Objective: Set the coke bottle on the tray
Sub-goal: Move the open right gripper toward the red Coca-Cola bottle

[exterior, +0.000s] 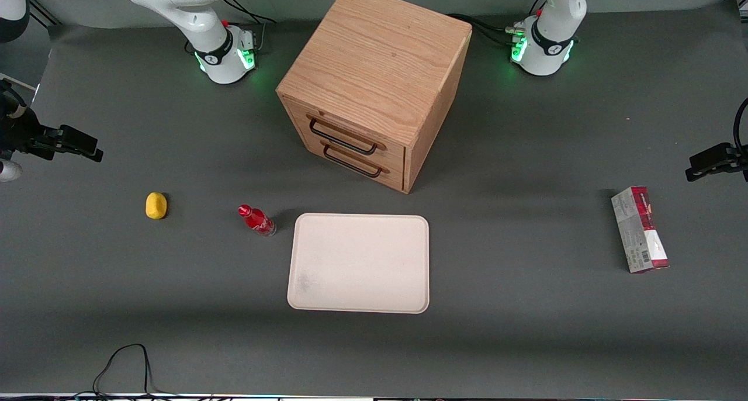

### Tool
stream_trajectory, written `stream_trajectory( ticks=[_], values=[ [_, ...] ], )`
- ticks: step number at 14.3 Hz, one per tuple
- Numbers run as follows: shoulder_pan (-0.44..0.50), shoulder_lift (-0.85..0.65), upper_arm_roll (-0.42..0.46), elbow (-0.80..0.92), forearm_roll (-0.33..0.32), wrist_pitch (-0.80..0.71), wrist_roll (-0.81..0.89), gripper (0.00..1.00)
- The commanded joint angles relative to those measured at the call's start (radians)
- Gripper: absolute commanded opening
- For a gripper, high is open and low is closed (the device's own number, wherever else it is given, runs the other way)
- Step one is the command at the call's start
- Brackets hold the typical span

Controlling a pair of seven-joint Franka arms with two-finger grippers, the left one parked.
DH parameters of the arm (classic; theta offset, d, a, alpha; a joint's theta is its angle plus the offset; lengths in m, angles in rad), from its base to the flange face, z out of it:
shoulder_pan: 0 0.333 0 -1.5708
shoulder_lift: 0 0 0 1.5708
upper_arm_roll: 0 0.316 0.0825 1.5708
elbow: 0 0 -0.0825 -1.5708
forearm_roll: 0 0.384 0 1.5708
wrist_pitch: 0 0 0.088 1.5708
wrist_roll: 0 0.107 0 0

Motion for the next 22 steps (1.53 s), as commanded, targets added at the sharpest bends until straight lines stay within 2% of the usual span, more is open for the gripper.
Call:
stream_trajectory(
  ticks=[1, 13, 18, 22],
  values=[
    [0.014, -0.012, -0.009, -0.002, -0.015, 0.004, -0.023, 1.0],
    [0.02, -0.007, -0.006, -0.01, -0.003, 0.002, -0.012, 1.0],
    [0.098, 0.023, -0.006, -0.007, 0.0, 0.05, 0.028, 1.0],
    [0.177, 0.068, -0.006, 0.001, 0.043, 0.097, 0.126, 1.0]
  ],
)
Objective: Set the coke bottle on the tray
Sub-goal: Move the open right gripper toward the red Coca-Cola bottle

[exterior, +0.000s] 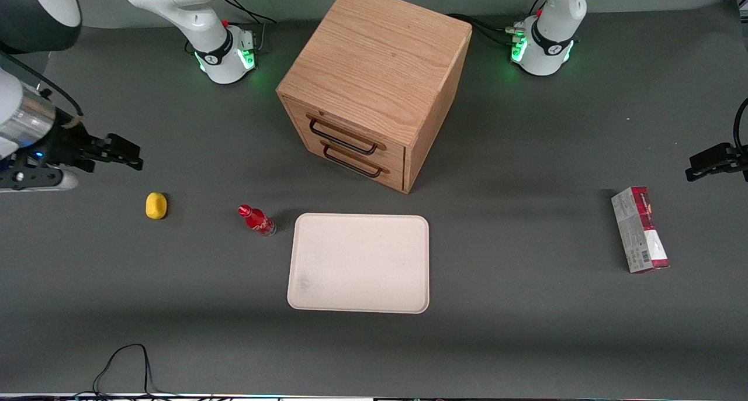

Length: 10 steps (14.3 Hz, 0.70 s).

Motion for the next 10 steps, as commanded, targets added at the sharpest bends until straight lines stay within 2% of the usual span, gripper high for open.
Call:
stream_trajectory(
  ticks=[1, 6, 10],
  values=[
    [0.076, 0.036, -0.009, 0.008, 0.019, 0.04, 0.086, 1.0],
    [0.2, 0.1, -0.009, 0.061, 0.017, 0.049, 0.171, 1.0],
    [0.203, 0.086, -0.012, 0.02, 0.013, 0.044, 0.151, 1.0]
  ],
)
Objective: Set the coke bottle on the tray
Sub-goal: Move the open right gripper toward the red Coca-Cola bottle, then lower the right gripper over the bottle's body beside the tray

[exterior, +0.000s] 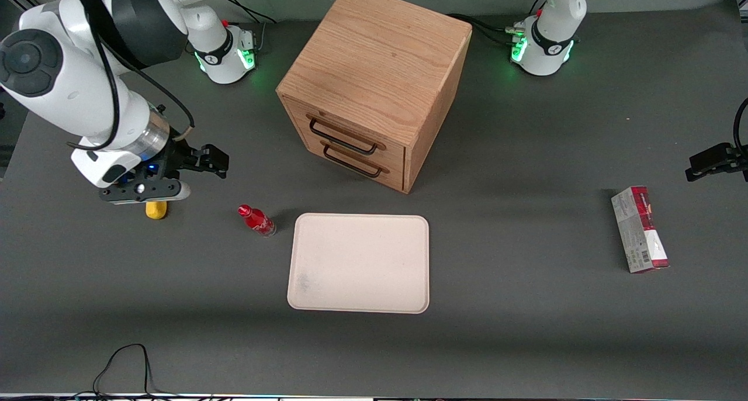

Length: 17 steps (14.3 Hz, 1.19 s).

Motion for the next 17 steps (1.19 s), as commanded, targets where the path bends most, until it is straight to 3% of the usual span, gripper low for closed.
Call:
stream_trajectory(
  ticks=[1, 5, 17],
  values=[
    [0.0, -0.018, -0.016, -0.028, 0.007, -0.007, -0.024, 1.0],
    [0.0, -0.026, -0.016, -0.101, 0.007, 0.052, -0.024, 1.0],
    [0.011, -0.005, -0.013, -0.454, 0.009, 0.541, -0.023, 1.0]
  ],
)
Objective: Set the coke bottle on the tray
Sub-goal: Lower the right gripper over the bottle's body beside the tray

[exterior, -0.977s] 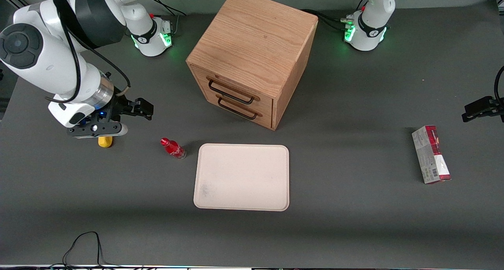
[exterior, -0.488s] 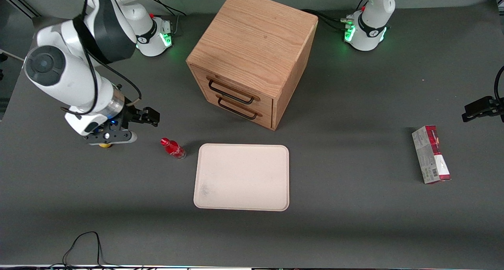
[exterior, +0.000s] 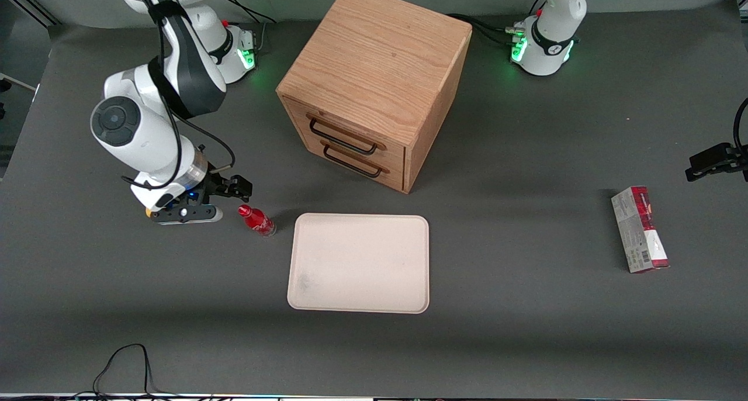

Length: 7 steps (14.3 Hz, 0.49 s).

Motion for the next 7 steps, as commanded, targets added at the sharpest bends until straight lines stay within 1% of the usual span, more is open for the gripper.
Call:
stream_trajectory(
  ticks=[1, 7],
  values=[
    [0.014, 0.004, -0.004, -0.059, 0.009, 0.089, -0.017, 1.0],
    [0.016, 0.081, -0.005, -0.059, 0.009, 0.169, -0.017, 1.0]
  ],
)
